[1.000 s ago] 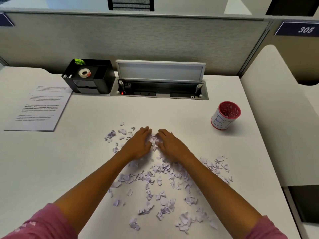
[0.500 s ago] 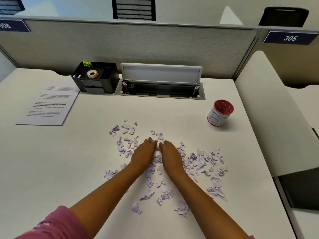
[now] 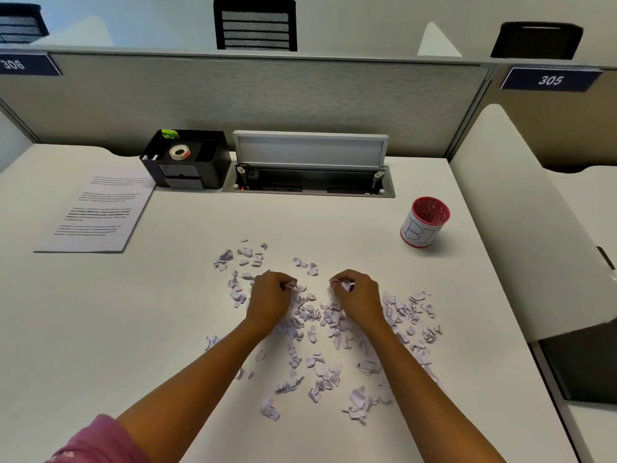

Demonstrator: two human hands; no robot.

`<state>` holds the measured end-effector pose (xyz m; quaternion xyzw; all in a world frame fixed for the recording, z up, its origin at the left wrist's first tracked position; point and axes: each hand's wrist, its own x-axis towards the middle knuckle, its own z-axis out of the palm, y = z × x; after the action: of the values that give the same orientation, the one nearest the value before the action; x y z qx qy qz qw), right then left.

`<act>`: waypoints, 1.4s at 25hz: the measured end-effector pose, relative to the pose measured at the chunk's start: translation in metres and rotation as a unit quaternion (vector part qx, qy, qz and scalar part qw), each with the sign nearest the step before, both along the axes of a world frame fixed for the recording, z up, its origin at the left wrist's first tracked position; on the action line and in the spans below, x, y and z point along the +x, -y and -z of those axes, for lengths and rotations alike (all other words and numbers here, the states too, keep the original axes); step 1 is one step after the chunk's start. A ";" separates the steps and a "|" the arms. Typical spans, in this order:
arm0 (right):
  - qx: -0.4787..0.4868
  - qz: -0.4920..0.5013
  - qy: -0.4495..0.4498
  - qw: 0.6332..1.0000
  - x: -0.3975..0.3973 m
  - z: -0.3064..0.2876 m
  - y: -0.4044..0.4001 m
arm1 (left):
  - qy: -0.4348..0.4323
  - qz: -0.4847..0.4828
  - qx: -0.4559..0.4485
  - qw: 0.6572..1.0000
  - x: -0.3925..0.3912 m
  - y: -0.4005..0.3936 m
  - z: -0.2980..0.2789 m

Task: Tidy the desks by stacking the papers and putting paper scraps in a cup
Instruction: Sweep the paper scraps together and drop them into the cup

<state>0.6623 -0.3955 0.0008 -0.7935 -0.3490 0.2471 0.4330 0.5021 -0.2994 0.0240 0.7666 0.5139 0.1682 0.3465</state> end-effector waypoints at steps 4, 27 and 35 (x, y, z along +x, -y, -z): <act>0.073 0.090 -0.448 0.887 -0.001 -0.013 -0.006 | 0.107 -0.051 -0.115 0.986 0.004 -0.006 -0.011; 0.262 0.259 -0.734 0.571 0.020 -0.016 -0.017 | 0.156 0.041 -0.102 0.982 0.076 0.024 -0.029; 0.376 0.253 -0.716 0.531 0.088 -0.051 -0.012 | -0.122 0.241 0.013 0.963 0.060 -0.011 0.035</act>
<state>0.7502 -0.3835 0.0520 -0.1696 0.2328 0.4585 0.8407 0.5617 -0.2882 -0.0111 0.8870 0.3497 -0.0085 0.3014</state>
